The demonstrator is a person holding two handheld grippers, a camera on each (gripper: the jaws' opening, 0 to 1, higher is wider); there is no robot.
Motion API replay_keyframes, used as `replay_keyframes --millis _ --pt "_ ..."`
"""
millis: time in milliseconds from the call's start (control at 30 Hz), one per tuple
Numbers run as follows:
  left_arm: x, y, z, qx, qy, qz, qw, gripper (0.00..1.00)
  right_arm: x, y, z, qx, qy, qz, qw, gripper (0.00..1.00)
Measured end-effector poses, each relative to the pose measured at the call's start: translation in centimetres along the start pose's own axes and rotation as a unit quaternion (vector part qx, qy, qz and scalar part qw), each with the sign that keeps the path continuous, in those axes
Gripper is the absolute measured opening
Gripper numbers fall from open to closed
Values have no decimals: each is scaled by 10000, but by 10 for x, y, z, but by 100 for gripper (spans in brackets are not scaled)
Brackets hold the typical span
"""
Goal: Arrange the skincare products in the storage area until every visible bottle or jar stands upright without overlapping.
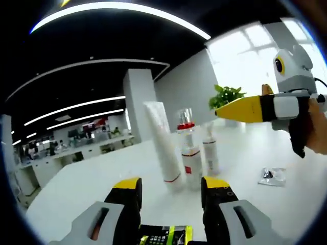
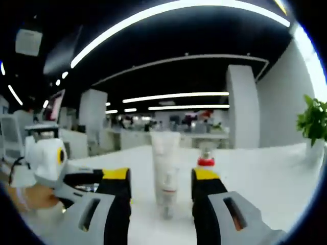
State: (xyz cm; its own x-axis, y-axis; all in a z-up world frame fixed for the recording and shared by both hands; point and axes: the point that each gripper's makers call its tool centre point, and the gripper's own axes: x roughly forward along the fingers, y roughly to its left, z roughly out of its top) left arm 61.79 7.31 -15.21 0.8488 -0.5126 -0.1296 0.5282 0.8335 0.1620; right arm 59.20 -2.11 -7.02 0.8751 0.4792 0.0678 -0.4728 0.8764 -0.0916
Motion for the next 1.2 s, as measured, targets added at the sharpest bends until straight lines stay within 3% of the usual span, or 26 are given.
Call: replay_keyframes --millis 100,133,200,267,300,367,433,500,600,667,767,967,1133,1200 --pt "2 9 -8 294 176 168 9993 38 -20 -3 -2 -116 -11 130 9998 44" --pt "5 14 -12 179 335 172 9991 30 -26 -5 -1 -134 -35 152 9998 44" --pt "9 21 -8 42 289 173 9994 24 -39 -5 1 -104 -117 298 9994 43" --pt "17 26 -7 -285 202 83 9994 25 -51 -4 2 -51 -172 462 9988 42" --pt "24 24 -10 -350 328 -109 9988 25 -52 -6 1 -59 -167 487 9987 42" --pt "37 20 -18 -177 632 -493 9966 26 -57 -9 -3 -95 -120 559 9983 42" --pt "48 23 -20 50 833 -587 9948 32 -60 -13 -8 -79 -106 639 9979 42" --pt "57 26 -15 55 769 -587 9953 37 -57 -16 -16 -115 -59 727 9973 40" --pt "73 23 -11 -525 619 -785 9936 37 -47 -20 -33 -266 114 820 9962 36" --pt "83 23 -11 -751 527 -886 9918 37 -43 -14 -42 -63 351 1066 9937 37" --pt "94 28 -27 -575 894 -885 9904 36 -44 -8 -35 128 193 1312 9911 40" --pt "103 21 -34 -411 937 -1040 9893 31 -59 -2 -33 232 134 1439 9892 38" --pt "109 11 -41 395 1070 -1247 9856 28 -67 1 -27 233 -12 1464 9890 35" --pt "111 7 -42 628 1072 -1388 9825 25 -66 5 -31 380 55 1650 9855 33"
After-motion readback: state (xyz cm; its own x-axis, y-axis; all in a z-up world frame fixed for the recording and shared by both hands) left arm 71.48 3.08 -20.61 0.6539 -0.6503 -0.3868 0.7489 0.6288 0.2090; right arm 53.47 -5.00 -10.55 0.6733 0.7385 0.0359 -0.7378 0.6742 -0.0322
